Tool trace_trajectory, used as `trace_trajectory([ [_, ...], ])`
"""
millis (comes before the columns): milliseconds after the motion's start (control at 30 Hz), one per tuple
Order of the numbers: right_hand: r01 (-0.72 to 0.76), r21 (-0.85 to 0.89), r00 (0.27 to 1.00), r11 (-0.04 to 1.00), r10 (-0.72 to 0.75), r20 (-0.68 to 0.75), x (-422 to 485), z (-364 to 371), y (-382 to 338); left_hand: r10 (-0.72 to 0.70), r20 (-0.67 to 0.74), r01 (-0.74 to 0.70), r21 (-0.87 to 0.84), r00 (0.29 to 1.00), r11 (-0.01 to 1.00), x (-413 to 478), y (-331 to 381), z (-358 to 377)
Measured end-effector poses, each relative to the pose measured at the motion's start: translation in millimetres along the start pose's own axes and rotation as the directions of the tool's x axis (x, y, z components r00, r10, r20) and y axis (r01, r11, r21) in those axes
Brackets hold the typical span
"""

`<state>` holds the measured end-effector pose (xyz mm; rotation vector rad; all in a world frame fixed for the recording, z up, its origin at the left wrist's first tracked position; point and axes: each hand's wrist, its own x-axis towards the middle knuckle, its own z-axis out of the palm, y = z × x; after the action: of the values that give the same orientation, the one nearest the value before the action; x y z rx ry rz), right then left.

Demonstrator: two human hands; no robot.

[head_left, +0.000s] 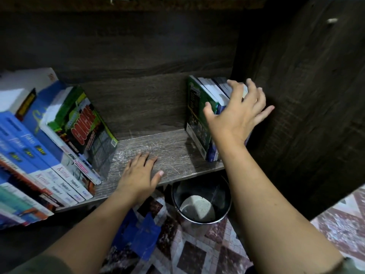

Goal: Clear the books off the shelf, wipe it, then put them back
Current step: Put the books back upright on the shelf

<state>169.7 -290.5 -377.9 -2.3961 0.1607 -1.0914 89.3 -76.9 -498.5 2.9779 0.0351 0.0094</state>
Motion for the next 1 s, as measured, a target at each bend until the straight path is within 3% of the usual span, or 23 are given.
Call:
trace_trajectory([
  [133,-0.072,-0.001,0.995,0.997,0.072,0.068,2.6,2.1,2.3,-0.009,0.001,0.009,-0.014,1.000,1.000,-1.2,-6.5,1.8],
  [200,-0.167,0.056,0.982,0.984,0.161,0.104,0.7,4.6,9.6,-0.013,0.006,0.013,-0.021,1.000,1.000,-0.9,-7.9,3.3],
  [300,-0.192,0.179,0.979,0.965,0.177,0.097,-0.6,6.8,19.0,-0.016,0.008,0.016,-0.029,1.000,0.999,-0.9,-7.0,5.1],
  [433,-0.401,0.201,0.915,0.894,0.402,0.035,-12.9,15.8,21.5,-0.020,0.010,0.020,-0.035,1.000,0.999,-3.0,-7.0,4.2],
  [533,-0.479,0.349,0.878,0.805,0.448,0.169,-24.7,21.4,26.7,-0.028,0.026,0.029,-0.039,0.999,0.999,-5.5,-5.4,3.0],
  [667,-0.550,0.328,0.834,0.768,0.481,0.271,-18.0,16.1,25.4,-0.030,0.033,0.031,-0.030,0.999,0.999,-7.3,-4.7,2.3],
  [867,-0.558,0.250,0.828,0.791,0.509,0.234,-23.7,19.6,17.9,-0.035,0.010,0.036,-0.027,0.999,0.999,-10.0,-0.4,3.7],
  [1000,-0.381,0.121,0.924,0.917,0.379,0.043,-22.2,16.2,10.0,-0.039,0.010,0.040,-0.019,0.999,0.999,-11.0,0.5,2.9],
])
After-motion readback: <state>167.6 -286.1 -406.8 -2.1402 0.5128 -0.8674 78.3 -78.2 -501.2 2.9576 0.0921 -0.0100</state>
